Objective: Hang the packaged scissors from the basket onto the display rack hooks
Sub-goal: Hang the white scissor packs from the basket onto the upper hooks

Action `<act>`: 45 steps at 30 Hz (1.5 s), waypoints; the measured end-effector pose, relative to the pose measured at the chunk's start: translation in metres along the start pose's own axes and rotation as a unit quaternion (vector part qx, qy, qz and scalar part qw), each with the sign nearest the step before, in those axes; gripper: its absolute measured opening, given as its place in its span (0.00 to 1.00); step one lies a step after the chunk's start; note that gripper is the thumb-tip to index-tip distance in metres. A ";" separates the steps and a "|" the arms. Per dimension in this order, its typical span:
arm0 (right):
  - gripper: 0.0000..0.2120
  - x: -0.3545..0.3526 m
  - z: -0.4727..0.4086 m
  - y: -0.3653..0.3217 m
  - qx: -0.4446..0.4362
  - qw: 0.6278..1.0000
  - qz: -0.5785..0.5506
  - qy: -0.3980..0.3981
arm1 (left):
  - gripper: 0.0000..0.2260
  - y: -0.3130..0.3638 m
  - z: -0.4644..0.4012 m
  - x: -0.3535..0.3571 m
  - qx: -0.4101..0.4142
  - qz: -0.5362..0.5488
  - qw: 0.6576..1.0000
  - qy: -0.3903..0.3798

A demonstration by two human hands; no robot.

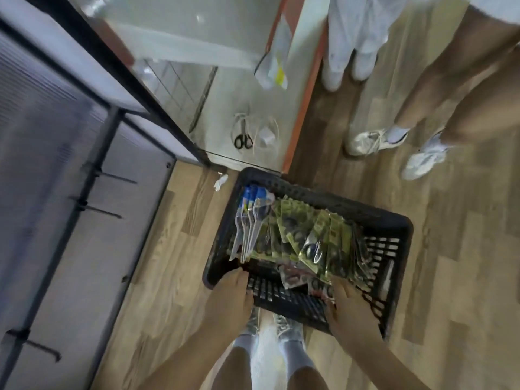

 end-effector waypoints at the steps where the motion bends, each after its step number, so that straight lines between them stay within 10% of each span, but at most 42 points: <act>1: 0.23 0.008 -0.012 -0.001 0.000 1.000 0.002 -0.002 | 0.19 -0.007 -0.014 0.005 0.000 -0.002 1.000 0.000; 16: 0.23 0.048 -0.222 -0.075 -0.048 0.990 -0.115 0.065 | 0.17 -0.104 -0.192 0.063 -0.041 0.046 0.997 0.055; 24: 0.22 0.089 -0.306 -0.095 -0.032 0.977 -0.200 0.071 | 0.09 -0.106 -0.240 0.058 0.030 0.004 0.973 0.228; 45: 0.37 0.106 -0.352 -0.082 0.058 0.937 -0.345 -0.016 | 0.18 -0.121 -0.255 0.066 -0.137 0.237 0.942 0.194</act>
Point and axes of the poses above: each hand's wrist, its own z-axis away from the middle knuckle, its own x-axis out of the palm, y = z × x, the point moved 10 cm from there along -z, towards the middle knuckle, and after that the axes turned 11 degrees about z, right-handed, at the moved point
